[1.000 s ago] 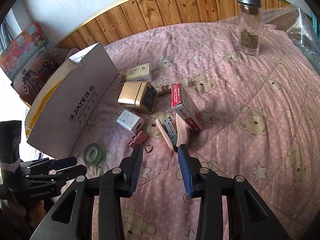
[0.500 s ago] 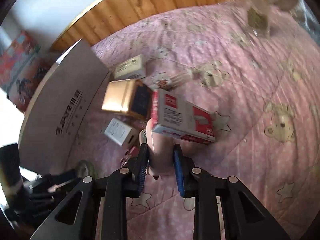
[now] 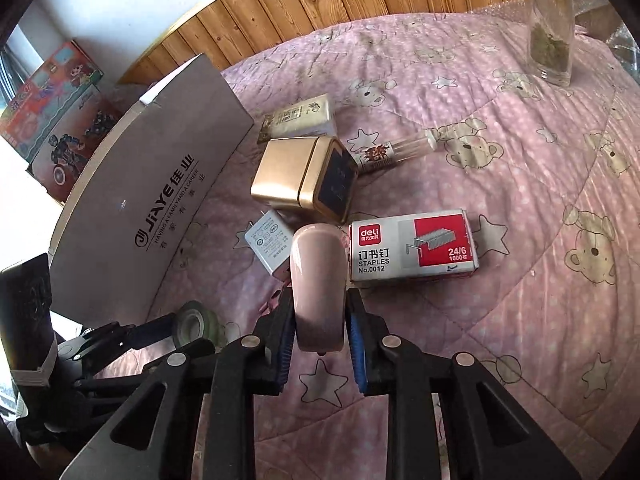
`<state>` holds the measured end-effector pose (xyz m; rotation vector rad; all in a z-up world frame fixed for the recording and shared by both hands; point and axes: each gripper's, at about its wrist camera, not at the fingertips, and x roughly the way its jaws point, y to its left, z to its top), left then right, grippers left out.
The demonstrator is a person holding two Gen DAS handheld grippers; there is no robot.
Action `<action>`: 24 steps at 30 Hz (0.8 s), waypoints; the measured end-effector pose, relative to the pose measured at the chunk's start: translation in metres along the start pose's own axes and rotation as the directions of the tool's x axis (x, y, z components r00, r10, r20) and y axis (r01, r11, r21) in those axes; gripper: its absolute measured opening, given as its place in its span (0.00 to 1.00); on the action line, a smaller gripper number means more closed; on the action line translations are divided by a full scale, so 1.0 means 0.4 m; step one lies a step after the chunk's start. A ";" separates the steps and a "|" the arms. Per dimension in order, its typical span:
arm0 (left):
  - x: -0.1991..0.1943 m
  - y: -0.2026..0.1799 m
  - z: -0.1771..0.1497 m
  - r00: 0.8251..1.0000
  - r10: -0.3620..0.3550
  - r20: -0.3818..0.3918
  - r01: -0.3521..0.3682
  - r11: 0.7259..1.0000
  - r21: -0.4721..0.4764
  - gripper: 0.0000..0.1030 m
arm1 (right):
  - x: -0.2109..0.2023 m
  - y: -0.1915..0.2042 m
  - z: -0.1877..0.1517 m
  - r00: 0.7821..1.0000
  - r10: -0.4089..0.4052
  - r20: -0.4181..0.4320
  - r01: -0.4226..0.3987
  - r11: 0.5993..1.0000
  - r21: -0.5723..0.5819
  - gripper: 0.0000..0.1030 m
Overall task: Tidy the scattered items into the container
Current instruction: 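Grasp the green tape roll with the left tool while the right tool grasps the pink stapler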
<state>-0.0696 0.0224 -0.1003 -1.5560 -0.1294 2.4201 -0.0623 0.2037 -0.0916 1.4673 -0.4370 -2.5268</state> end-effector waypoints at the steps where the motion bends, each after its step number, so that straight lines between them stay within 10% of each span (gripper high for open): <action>1: 0.002 -0.001 0.000 1.000 0.003 0.003 -0.003 1.000 -0.002 0.55 | -0.004 0.001 -0.006 1.000 -0.010 -0.007 0.010 1.000 0.000 0.25; 24: -0.059 -0.063 -0.010 0.997 0.013 0.079 -0.018 0.997 0.070 0.48 | -0.058 -0.016 -0.026 1.000 0.018 -0.008 -0.017 0.998 0.066 0.25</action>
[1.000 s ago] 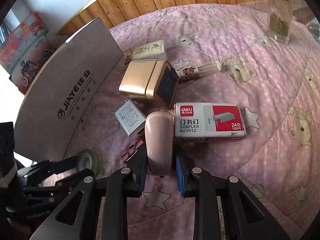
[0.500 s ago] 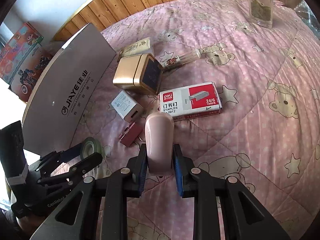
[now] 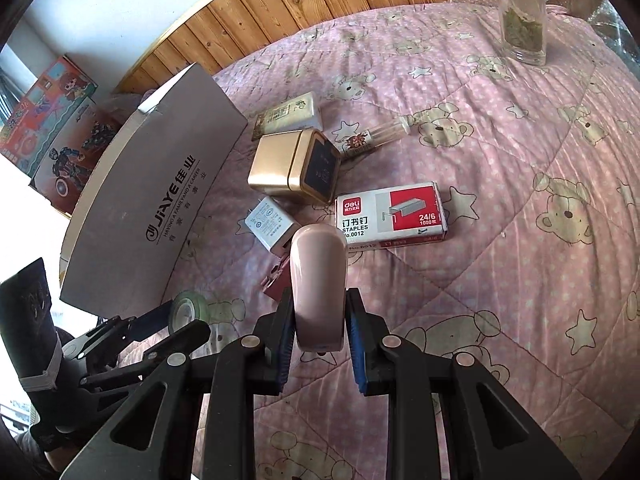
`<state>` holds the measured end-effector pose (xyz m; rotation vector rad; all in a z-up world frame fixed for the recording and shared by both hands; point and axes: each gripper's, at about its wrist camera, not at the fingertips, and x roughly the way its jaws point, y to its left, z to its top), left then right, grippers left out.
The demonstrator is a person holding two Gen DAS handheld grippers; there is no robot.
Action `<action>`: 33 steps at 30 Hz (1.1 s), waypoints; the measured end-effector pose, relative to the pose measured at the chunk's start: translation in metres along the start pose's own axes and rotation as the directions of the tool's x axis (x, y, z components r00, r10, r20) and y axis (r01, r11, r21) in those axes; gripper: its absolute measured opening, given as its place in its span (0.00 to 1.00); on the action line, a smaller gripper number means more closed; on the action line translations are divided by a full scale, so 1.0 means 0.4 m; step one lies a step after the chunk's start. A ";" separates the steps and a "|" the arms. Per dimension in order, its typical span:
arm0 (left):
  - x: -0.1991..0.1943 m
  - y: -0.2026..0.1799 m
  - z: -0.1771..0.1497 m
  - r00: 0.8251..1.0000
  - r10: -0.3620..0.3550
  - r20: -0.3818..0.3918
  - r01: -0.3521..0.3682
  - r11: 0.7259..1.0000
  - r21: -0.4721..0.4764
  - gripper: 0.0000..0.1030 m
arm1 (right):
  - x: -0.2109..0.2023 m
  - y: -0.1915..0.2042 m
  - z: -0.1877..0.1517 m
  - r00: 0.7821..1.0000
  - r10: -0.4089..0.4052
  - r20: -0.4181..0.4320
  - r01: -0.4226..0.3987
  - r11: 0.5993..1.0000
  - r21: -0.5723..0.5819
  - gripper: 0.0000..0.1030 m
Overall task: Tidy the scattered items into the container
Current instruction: 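Grasp the green tape roll with the left tool while the right tool grasps the pink stapler, then lift the tape roll and stapler and carry them toward the box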
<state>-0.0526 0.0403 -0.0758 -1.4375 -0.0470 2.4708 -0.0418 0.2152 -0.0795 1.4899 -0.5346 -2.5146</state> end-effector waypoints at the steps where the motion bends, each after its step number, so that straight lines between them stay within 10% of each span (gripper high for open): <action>1: -0.007 -0.004 -0.001 1.000 -0.001 0.003 0.001 1.000 0.004 0.48 | -0.005 0.003 -0.002 1.000 0.003 0.004 -0.003 1.000 -0.005 0.25; 33: -0.160 -0.015 -0.019 0.998 -0.045 0.047 0.047 0.997 -0.053 0.48 | -0.097 0.073 -0.099 0.998 0.018 0.060 -0.013 0.997 -0.075 0.25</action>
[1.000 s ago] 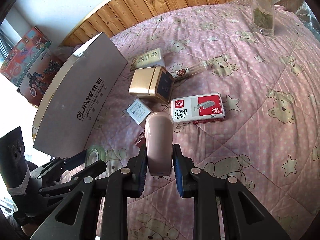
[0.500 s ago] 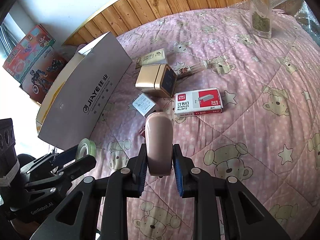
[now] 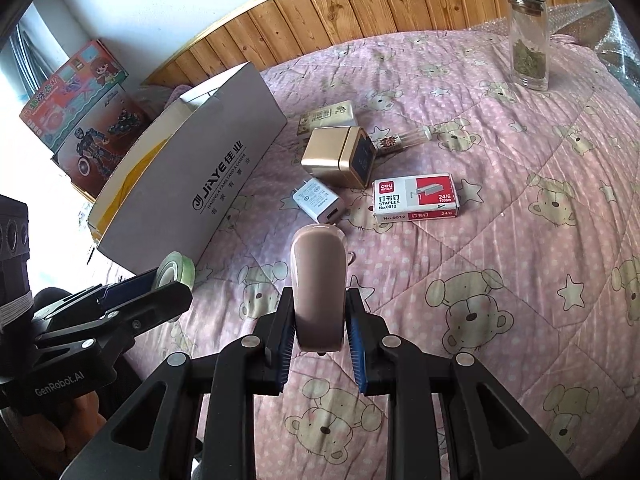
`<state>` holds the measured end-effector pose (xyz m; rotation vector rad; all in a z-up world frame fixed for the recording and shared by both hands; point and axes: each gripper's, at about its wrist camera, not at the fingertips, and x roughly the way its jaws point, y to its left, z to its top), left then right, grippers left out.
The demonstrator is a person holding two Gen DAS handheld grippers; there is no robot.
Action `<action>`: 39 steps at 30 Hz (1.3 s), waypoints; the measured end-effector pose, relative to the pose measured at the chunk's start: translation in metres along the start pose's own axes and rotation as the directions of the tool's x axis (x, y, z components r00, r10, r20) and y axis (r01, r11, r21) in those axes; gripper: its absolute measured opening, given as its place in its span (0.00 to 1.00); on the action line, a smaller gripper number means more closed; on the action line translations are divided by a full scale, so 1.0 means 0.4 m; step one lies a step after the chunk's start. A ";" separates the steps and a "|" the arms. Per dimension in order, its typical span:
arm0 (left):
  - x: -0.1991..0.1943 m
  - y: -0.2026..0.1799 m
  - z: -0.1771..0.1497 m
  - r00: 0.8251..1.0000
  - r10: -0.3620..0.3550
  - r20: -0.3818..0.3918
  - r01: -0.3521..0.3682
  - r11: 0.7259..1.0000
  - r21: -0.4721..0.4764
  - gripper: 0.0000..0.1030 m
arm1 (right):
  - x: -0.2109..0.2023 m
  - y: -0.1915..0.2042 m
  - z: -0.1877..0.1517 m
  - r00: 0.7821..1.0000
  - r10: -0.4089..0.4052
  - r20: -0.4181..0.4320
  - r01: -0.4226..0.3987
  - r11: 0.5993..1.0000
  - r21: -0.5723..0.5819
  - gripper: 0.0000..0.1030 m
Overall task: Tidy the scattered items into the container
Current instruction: 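Lift the tape roll and stapler and carry them toward the box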
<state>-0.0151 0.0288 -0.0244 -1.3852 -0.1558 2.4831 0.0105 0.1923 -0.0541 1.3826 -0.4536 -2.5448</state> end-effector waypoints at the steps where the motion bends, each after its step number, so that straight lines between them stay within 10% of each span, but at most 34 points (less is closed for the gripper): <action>1: -0.001 0.001 0.000 1.000 -0.003 -0.002 0.003 1.000 -0.005 0.48 | -0.004 0.003 0.000 1.000 0.001 0.002 -0.001 1.000 -0.001 0.25; 39: -0.157 0.069 0.052 0.991 -0.065 0.113 0.079 0.989 -0.121 0.48 | -0.129 0.186 0.025 0.993 0.091 0.077 -0.084 0.993 -0.089 0.25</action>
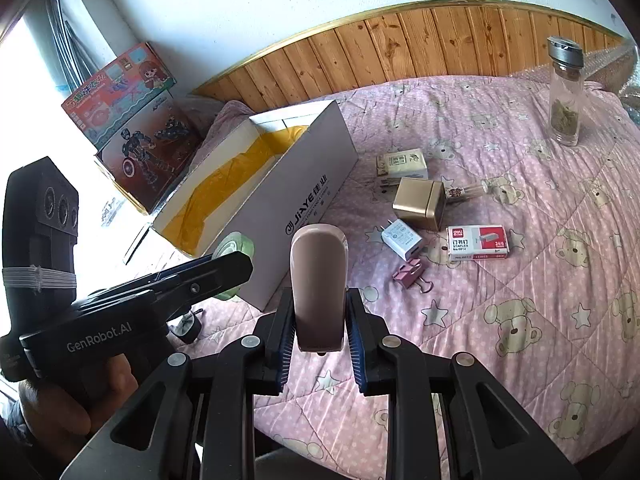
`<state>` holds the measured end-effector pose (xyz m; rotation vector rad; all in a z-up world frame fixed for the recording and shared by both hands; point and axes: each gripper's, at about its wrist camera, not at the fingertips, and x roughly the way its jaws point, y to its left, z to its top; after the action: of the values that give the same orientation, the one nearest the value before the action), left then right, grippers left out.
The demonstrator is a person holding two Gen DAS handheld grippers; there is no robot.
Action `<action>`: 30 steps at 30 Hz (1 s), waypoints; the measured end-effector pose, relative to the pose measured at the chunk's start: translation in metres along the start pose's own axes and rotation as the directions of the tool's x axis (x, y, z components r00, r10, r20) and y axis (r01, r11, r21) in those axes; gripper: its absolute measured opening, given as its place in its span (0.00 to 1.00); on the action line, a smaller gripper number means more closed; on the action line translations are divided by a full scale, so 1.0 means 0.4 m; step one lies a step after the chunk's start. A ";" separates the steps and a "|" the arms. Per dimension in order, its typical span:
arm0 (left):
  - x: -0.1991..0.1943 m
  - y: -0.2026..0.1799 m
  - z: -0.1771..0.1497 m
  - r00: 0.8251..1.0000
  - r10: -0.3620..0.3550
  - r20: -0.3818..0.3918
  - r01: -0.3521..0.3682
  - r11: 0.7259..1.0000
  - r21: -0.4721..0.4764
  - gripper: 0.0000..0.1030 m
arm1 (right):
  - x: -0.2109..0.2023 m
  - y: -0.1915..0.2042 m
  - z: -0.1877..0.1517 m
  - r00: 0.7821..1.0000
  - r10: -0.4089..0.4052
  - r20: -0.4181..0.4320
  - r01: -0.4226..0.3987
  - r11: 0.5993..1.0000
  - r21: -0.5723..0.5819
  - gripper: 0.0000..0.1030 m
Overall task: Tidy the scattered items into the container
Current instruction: 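Lift the tape roll and stapler and carry them toward the box, then lower the tape roll and stapler into the box with both tools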
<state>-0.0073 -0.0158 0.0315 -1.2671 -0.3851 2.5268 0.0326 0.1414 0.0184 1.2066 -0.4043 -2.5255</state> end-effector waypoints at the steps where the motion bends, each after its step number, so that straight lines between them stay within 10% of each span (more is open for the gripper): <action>1: -0.004 0.004 0.004 1.000 -0.005 0.003 0.005 1.000 -0.006 0.48 | -0.002 0.005 0.004 1.000 0.001 0.003 -0.001 1.000 -0.004 0.25; 30: -0.079 0.152 0.063 0.996 0.031 0.085 -0.022 0.994 -0.110 0.48 | 0.031 0.157 0.098 1.000 0.021 0.010 -0.019 0.992 -0.122 0.25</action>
<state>-0.0177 -0.0862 0.0472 -1.2113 -0.5356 2.6213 0.0041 0.0840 0.0572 1.1380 -0.2593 -2.5011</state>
